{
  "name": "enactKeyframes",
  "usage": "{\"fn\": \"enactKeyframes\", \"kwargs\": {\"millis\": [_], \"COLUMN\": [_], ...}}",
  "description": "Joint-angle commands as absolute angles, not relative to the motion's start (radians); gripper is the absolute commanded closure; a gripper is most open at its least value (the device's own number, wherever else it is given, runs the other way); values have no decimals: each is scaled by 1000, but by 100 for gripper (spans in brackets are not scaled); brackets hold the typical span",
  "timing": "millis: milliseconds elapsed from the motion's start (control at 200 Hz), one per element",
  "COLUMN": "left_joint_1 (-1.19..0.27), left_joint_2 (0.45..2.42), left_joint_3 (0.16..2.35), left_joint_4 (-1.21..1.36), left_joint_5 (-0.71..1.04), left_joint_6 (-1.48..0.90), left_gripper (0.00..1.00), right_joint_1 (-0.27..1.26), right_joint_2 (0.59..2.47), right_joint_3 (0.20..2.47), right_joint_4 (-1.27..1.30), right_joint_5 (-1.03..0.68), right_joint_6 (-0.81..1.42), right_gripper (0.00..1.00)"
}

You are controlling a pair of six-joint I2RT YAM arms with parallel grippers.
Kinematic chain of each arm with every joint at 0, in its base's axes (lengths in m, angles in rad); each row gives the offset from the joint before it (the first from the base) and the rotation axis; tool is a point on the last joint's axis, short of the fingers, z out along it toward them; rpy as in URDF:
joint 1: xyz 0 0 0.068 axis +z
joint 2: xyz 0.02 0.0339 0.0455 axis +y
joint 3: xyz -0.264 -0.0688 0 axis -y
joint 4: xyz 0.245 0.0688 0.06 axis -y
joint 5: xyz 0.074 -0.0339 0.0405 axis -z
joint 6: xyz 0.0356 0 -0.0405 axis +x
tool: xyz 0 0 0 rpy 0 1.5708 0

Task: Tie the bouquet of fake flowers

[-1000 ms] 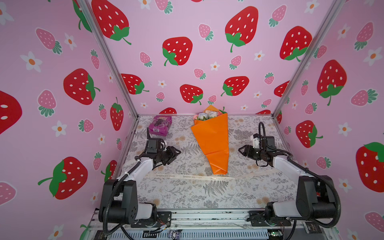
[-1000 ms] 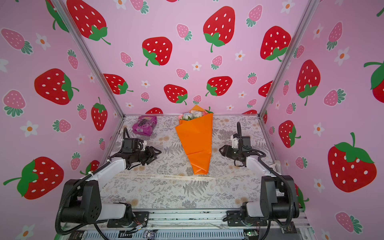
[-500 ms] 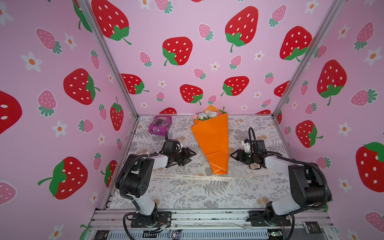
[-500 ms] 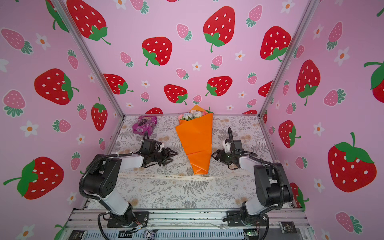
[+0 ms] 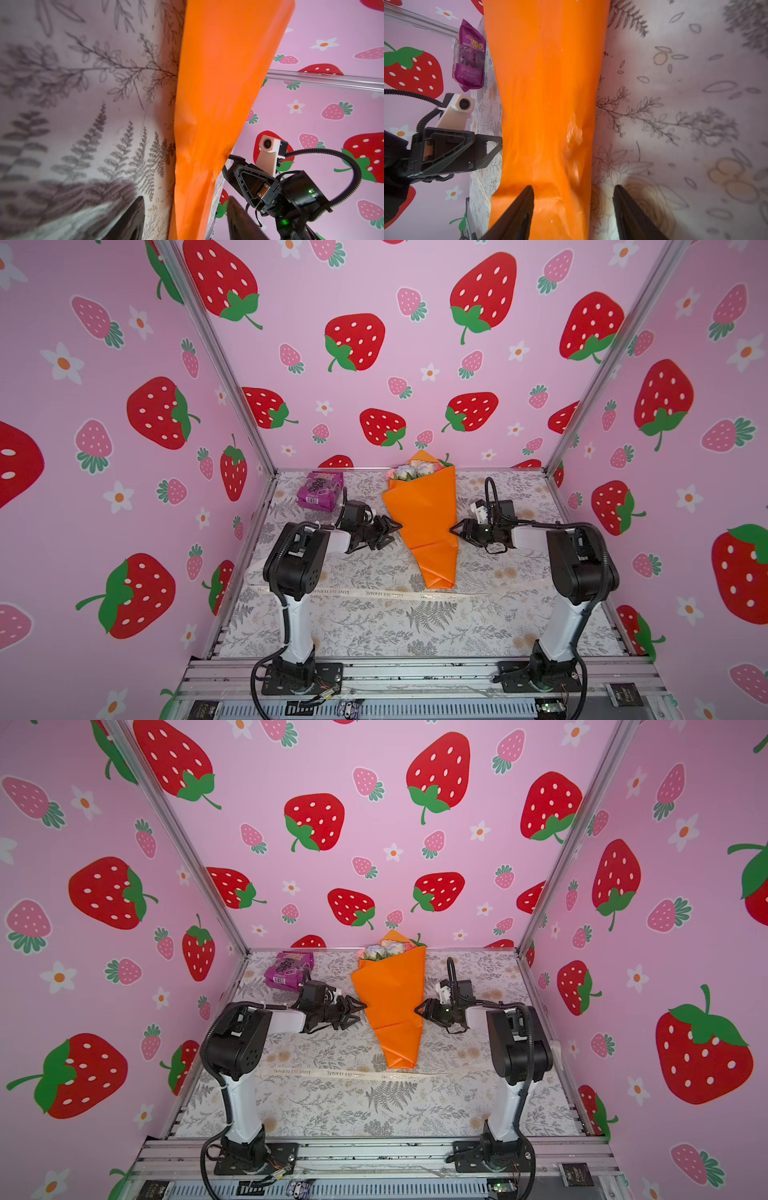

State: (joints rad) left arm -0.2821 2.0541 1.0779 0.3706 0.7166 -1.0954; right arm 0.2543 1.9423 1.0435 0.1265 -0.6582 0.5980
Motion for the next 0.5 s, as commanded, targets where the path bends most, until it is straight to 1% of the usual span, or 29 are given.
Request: {"fn": "enactKeyframes", "kwargs": {"millis": [0,200,360,495], "left_joint_1": [-288,-290,-294,-297], "left_joint_2": [2106,2200,2278,2339], "left_joint_3": [1152,1240,1304,1351], "left_joint_4": [396,400,413,444], "left_joint_5": [745,747,749,754], "left_joint_6": [-1143,-1178,-1208,-1242], "left_gripper": [40,43,45,45], "right_joint_1": [255,248,246,245], "right_joint_2": [2007,2143,2218,2279], "right_joint_3": [1127,1272,1339,1404], "right_joint_4": [125,116,186,189], "right_joint_5": [-688,-724,-745,-777], "right_joint_6": [591,601,656,665], "right_gripper": [36,37,37,37]}}
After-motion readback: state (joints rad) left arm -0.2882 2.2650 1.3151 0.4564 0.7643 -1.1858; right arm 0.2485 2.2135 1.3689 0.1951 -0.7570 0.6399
